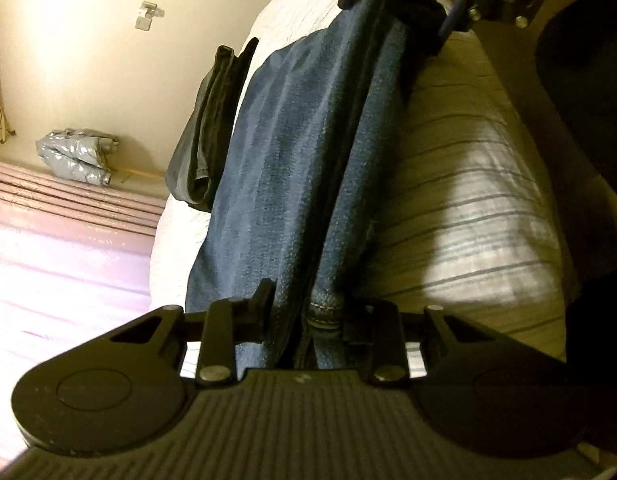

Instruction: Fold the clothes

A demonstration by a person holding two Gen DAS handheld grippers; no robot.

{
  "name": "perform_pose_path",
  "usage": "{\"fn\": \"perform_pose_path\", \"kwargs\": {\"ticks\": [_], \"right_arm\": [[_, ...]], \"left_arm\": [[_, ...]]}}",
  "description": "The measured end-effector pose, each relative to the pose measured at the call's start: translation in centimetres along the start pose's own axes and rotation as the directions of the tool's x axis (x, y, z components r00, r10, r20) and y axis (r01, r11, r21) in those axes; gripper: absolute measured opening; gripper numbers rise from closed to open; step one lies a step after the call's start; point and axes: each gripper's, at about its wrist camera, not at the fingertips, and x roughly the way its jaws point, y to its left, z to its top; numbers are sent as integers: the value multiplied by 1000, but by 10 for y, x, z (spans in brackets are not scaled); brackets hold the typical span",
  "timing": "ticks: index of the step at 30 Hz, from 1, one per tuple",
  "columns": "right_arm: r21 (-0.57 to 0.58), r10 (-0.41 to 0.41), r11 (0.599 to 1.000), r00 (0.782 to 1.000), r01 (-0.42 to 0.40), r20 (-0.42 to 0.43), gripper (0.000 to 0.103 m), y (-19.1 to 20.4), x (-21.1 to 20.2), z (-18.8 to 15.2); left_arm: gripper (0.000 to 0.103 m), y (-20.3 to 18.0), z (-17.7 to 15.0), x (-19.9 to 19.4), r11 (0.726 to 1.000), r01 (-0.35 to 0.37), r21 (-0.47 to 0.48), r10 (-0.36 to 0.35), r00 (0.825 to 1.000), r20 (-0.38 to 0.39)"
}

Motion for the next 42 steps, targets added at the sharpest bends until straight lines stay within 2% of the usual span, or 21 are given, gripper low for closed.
{"fn": "perform_pose_path", "kwargs": {"ticks": [7, 12, 16, 18, 20, 22, 23, 24, 25, 26, 27, 28, 30, 32, 36, 38, 42], "right_arm": [[-46, -6, 999, 1000, 6, 1, 62, 8, 15, -7], [-75, -49, 996, 998, 53, 45, 69, 20, 20, -18], [-11, -62, 998, 993, 63, 97, 71, 20, 26, -24], [84, -43, 996, 989, 31, 141, 71, 10, 30, -28], [163, 10, 986, 989, -34, 144, 70, -3, 31, -30], [192, 84, 976, 990, -105, 118, 59, -18, 29, -26], [201, 131, 968, 986, -149, 99, 53, -30, 29, -22], [210, 179, 958, 980, -193, 81, 51, -43, 28, -19], [221, 227, 946, 972, -236, 64, 47, -56, 27, -15], [229, 271, 934, 961, -274, 46, 45, -73, 26, -10], [230, 307, 924, 951, -306, 32, 44, -89, 24, -3], [223, 328, 919, 944, -325, 21, 42, -102, 21, 4], [211, 371, 908, 929, -363, -1, 39, -129, 18, 17], [189, 405, 900, 914, -392, -34, 36, -151, 19, 32], [166, 477, 873, 874, -458, -96, 34, -196, 22, 55], [154, 486, 870, 867, -468, -112, 32, -216, 23, 69], [149, 491, 869, 859, -472, -142, 30, -259, 17, 96]], "left_arm": [[28, -8, -7, -6, 999, -27, -31, 28, 999, 33], [28, -18, -17, -13, 997, -46, -68, 51, 996, 67], [29, -16, -20, -12, 996, -39, -79, 45, 996, 79], [29, -11, -19, -13, 998, -13, -63, 18, 997, 76], [30, -5, -17, -12, 999, 22, -43, -19, 998, 66], [32, 8, -13, -12, 996, 78, -40, -76, 996, 41], [35, 15, -11, -12, 994, 106, -33, -105, 994, 24], [44, 21, -8, -11, 991, 131, -12, -131, 991, -2], [48, 28, -5, -10, 988, 151, 16, -150, 988, -23], [55, 35, -2, -8, 985, 169, 30, -168, 985, -34], [57, 42, 0, -5, 981, 188, 40, -186, 982, -43], [55, 50, 2, -3, 977, 207, 48, -204, 978, -52], [33, 64, 7, -1, 963, 267, 45, -263, 962, -79], [24, 78, 10, -3, 953, 299, 49, -294, 952, -90], [18, 129, 11, -12, 934, 357, -17, -357, 931, -80], [17, 160, 11, -15, 928, 369, -50, -371, 926, -64], [17, 218, 11, -14, 928, 368, -61, -370, 929, -25]]}}
